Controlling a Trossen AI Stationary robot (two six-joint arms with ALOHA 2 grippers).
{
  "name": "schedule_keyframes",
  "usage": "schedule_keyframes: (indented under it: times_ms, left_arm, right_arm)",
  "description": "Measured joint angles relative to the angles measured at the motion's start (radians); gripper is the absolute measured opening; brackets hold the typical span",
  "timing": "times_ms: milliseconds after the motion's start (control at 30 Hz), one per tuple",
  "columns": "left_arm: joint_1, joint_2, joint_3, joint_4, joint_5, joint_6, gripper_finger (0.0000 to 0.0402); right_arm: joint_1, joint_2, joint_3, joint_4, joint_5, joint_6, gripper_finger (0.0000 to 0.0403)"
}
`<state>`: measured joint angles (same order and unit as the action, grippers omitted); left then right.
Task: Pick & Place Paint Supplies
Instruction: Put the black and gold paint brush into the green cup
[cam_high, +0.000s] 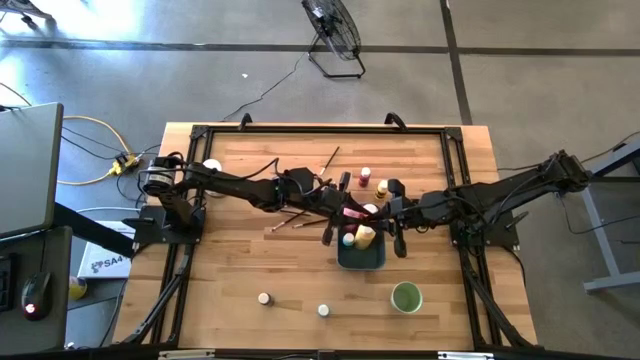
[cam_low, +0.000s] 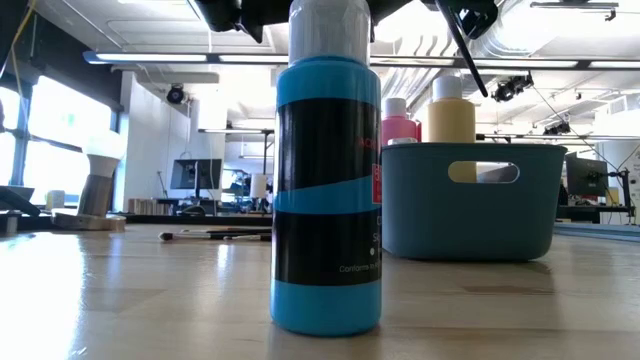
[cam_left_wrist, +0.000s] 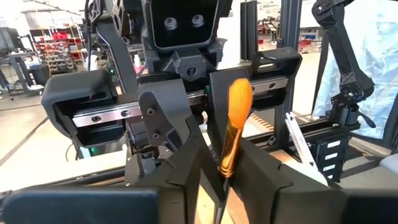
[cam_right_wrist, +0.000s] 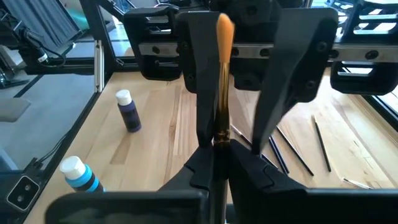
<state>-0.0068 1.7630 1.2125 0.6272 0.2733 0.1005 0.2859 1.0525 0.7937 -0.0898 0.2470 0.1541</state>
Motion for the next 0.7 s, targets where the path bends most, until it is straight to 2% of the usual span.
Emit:
schedule_keyframes:
  times_ms: [167,333,567,700]
  left_arm:
    - [0.0,0.0,0.0,0.0,0.001,0.0,0.0128]
    - [0.001,-0.034,-0.001,-0.02,0.007,0.007,0.0137]
    - [0.021,-0.132,-0.001,-0.188,0.0,0.05,0.0139]
    - [0.028,-0.187,-0.001,-0.281,-0.01,0.05,0.0139]
  right_arm:
    - [0.0,0.0,0.0,0.005,0.008,0.0,0.0019]
    - [0.004,-0.007,0.0,0.013,0.009,-0.002,0.0019]
    - [0.009,-0.055,0.0,0.004,0.019,-0.032,0.0019]
    - [0.014,-0.104,0.0,-0.039,0.078,-0.048,0.0019]
